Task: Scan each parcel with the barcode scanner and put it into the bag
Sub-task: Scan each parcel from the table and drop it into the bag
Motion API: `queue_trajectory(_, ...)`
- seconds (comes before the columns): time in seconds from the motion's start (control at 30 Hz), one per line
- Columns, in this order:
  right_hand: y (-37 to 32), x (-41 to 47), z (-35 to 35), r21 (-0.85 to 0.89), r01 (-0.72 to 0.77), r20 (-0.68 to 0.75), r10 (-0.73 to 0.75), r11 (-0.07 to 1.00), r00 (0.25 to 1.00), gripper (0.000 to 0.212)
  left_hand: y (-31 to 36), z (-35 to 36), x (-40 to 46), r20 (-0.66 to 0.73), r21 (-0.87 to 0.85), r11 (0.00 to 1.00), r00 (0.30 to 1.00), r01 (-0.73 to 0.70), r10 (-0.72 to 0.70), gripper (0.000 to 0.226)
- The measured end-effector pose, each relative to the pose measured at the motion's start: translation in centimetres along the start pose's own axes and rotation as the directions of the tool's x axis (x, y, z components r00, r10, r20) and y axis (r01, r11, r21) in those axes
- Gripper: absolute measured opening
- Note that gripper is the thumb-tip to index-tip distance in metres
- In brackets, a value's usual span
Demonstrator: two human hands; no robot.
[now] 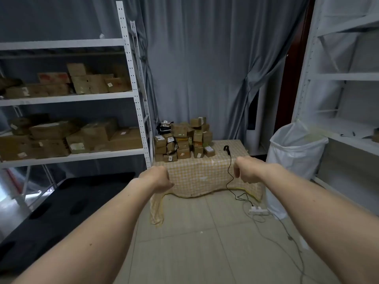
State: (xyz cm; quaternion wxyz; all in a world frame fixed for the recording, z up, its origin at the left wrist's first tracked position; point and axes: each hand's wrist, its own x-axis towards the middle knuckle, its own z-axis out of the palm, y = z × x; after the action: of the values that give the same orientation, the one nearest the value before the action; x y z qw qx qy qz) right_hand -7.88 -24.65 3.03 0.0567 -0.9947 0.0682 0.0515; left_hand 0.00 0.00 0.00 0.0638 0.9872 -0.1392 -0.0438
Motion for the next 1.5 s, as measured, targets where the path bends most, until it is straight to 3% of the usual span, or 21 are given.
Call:
queue_trajectory(0.23, 2.3, 6.7, 0.7, 0.019, 0.022, 0.016, -0.023, 1.000, 1.000, 0.027, 0.1, 0.7, 5.7, 0.086, -0.031, 0.998, 0.995, 0.049, -0.046, 0.030)
queue_trajectory(0.63, 12.5, 22.9, -1.2, 0.057, 0.023, -0.007, -0.022, 0.998, 1.000, 0.022, 7.8, 0.6, 22.7, 0.071, -0.042, 0.998, 0.997, 0.043, -0.040, 0.040)
queue_trajectory(0.8, 14.6, 28.5, -0.7, 0.049, 0.040, 0.004, -0.041, 0.998, 0.999, 0.025, 8.7, 2.7, 27.4, 0.142, -0.032, 0.998, 0.988, 0.058, -0.053, 0.036)
queue_trajectory(1.07, 16.0, 36.9, 0.0, 0.041, 0.030, 0.087, -0.034, 0.999, 0.996, 0.031, 7.7, 3.7, 36.8, 0.219, -0.043, 0.992, 0.970, 0.117, -0.104, 0.040)
queue_trajectory(1.5, 13.0, 56.9, -3.4, 0.046, 0.023, 0.061, -0.026, 0.999, 0.998, 0.011, 1.5, 0.7, 56.6, 0.214, -0.063, 0.992, 0.972, 0.111, -0.095, 0.043)
